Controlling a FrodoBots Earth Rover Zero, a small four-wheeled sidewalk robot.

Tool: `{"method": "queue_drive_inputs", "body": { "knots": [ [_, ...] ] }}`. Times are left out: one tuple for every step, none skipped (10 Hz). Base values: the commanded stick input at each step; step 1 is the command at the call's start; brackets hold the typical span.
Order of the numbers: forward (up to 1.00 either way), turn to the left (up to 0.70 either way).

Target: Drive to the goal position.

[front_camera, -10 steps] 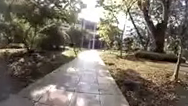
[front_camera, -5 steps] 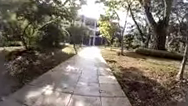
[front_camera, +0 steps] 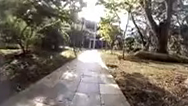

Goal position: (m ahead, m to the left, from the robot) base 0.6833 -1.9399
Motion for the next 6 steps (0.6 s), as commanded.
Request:
{"method": "queue_drive_inputs", "body": {
  "knots": [
    [0.5, 0.0],
    [0.5, 0.0],
    [0.5, 0.0],
    [0.5, 0.0],
    [0.5, 0.0],
    [0.5, 0.0]
  ]
}}
